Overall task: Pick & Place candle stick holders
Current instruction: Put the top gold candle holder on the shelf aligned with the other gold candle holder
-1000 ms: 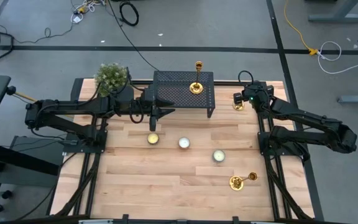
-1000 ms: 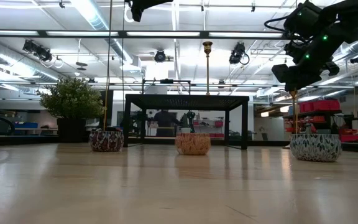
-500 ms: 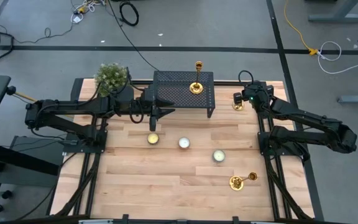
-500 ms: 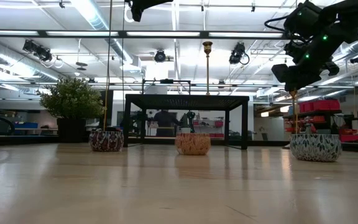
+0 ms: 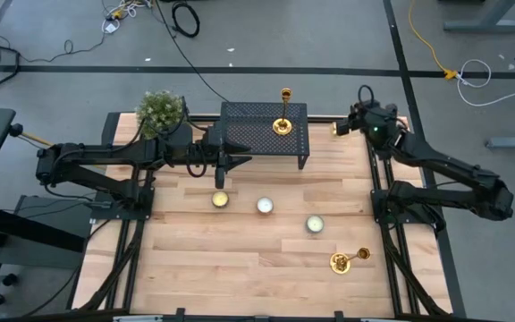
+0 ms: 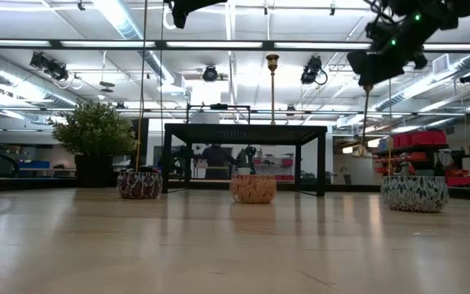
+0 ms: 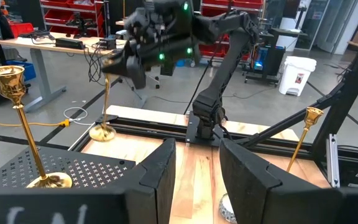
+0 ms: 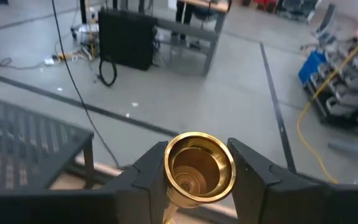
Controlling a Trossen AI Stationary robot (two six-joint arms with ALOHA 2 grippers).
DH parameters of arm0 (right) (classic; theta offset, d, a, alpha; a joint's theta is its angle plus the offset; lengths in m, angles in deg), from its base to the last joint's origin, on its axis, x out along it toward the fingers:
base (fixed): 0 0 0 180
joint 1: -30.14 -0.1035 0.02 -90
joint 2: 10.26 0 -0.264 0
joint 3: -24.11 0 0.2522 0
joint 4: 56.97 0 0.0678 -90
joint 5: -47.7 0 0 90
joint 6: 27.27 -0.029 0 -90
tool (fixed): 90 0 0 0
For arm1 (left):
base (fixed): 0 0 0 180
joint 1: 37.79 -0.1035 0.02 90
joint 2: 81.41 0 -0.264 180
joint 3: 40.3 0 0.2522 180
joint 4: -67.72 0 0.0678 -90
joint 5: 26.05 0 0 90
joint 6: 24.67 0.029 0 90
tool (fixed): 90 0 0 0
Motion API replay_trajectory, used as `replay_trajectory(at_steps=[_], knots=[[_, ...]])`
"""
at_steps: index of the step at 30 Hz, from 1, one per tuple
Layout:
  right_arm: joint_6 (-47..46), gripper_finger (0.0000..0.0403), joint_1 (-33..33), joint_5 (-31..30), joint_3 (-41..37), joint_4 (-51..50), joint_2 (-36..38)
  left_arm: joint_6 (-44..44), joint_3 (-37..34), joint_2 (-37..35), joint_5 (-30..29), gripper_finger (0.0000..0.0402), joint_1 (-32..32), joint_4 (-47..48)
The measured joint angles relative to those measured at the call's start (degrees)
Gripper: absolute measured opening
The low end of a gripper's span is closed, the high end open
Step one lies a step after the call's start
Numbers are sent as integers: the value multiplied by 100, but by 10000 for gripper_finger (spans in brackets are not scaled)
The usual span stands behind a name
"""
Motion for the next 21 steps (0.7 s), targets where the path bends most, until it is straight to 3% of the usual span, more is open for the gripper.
replay_trajectory(at_steps=[9, 21], knots=[[289, 132, 0, 22, 714, -64, 0, 2, 0, 0, 0, 128, 0, 0], [188, 132, -123, 1118, 1360, -240, -1, 1, 2, -399, -220, 128, -57, 39]])
